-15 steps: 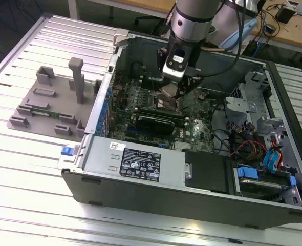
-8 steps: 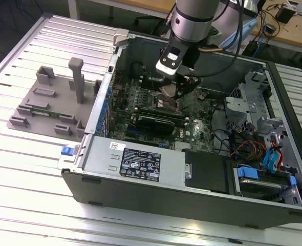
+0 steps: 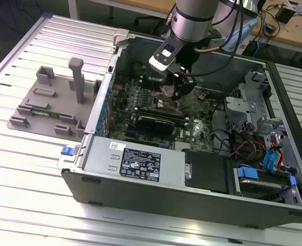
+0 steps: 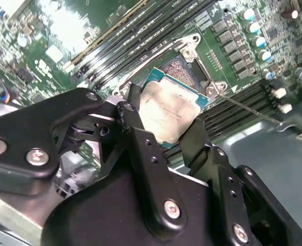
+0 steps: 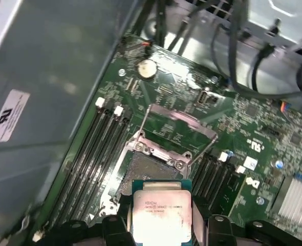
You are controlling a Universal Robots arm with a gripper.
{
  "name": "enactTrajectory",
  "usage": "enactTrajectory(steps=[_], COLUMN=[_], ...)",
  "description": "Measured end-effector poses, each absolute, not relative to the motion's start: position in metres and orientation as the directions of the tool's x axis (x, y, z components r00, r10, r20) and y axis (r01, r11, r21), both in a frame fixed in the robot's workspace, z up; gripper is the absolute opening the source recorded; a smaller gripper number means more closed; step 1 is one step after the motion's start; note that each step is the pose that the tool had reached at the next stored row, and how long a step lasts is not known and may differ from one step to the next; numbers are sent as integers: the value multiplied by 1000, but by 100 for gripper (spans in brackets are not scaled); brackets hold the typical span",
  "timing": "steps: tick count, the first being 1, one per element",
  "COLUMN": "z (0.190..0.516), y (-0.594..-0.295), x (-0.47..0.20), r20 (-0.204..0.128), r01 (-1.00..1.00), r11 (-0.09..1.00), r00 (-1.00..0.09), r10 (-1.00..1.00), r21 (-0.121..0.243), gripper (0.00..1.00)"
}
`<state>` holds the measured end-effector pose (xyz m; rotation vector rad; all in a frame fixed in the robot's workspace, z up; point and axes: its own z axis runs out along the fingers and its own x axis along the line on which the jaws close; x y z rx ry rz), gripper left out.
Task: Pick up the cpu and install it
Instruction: 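Place the cpu into insertion slot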
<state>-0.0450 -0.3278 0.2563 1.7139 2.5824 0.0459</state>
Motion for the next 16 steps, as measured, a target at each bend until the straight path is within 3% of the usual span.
enactTrajectory(steps=[13, 16], z=[256, 256], y=[-328, -328], x=[-45, -45], r20=[-18, -18], r01=[998, 999], r11=[36, 22], r00=[-35, -21], r10=[999, 1000], r21=[48, 48], gripper=[55, 55])
